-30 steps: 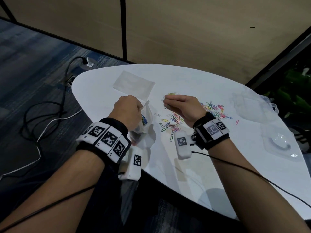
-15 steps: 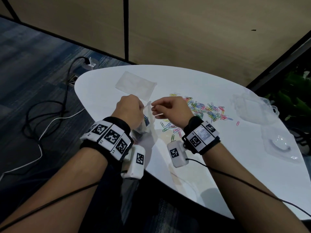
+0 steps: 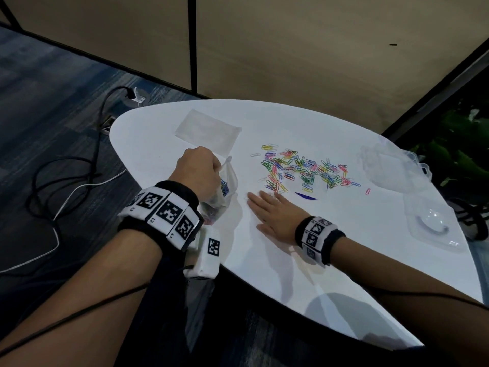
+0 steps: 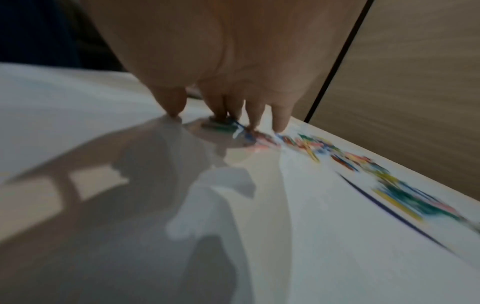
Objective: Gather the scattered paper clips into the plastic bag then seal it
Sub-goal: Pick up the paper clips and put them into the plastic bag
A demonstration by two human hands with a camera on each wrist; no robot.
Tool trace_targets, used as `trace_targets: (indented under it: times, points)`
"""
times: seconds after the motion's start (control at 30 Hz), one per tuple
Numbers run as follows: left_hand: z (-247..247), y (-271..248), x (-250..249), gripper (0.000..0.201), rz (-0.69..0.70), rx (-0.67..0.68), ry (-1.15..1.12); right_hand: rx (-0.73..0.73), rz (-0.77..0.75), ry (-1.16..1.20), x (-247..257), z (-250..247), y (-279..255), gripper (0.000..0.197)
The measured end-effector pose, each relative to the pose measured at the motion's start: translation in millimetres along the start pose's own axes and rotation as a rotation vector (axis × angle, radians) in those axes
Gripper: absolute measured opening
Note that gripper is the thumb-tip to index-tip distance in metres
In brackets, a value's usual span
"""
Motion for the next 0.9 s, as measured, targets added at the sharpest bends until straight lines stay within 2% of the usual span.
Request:
trace_targets:
  times: [0.17, 0.37, 0.4, 0.5, 0.53, 0.63, 0.73, 0.8, 0.9]
  points:
    - [3.9, -4.2, -5.6, 0.026, 0.003, -0.009, 0.063, -0.037, 0.234, 0.068, -32.4, 23.9, -8.6, 0.069]
    - [4.4, -0.2, -4.6, 0.026, -0.007, 0.006, 0.05, -0.087, 0.37, 0.154, -58.3, 10.0, 19.7, 0.057]
    - [3.9, 0.5, -3.7, 0.026, -0.009, 0.012, 0.043, -0.077, 0.387, 0.16, -60.7, 9.4, 22.9, 0.06]
    - [3.5, 0.9, -3.8, 0.027, -0.007, 0.017, 0.03, -0.057, 0.42, 0.148, -65.0, 7.6, 26.6, 0.092]
    - [3.9, 0.6, -4.5, 0.027, -0.007, 0.019, 0.03, -0.083, 0.418, 0.138, -65.4, 7.3, 26.8, 0.088]
    - [4.5, -1.3, -6.4, 0.027, 0.001, 0.009, 0.072, -0.173, 0.405, 0.146, -62.7, -2.6, 22.5, 0.043]
    - [5.2, -1.0, -6.8, 0.026, 0.012, 0.006, 0.092, -0.172, 0.449, 0.225, -66.8, -13.3, 18.4, 0.016]
    - [5.7, -0.1, -7.2, 0.026, 0.012, 0.012, 0.089, -0.176, 0.553, 0.349, -74.9, -19.7, 12.1, 0.012]
    - [6.1, 0.2, -8.3, 0.026, 0.01, 0.027, 0.06, -0.285, 0.739, 0.772, -94.2, -21.9, -2.3, 0.017]
Point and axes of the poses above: each hand's wrist, its own y-axis towards the middle knuckle, its own z-axis out of the palm, x = y × z, the point moved 2 cm from there along y, towards the middle knuckle, and after that the axes turned 9 degrees about x, right-handed, at the moved point
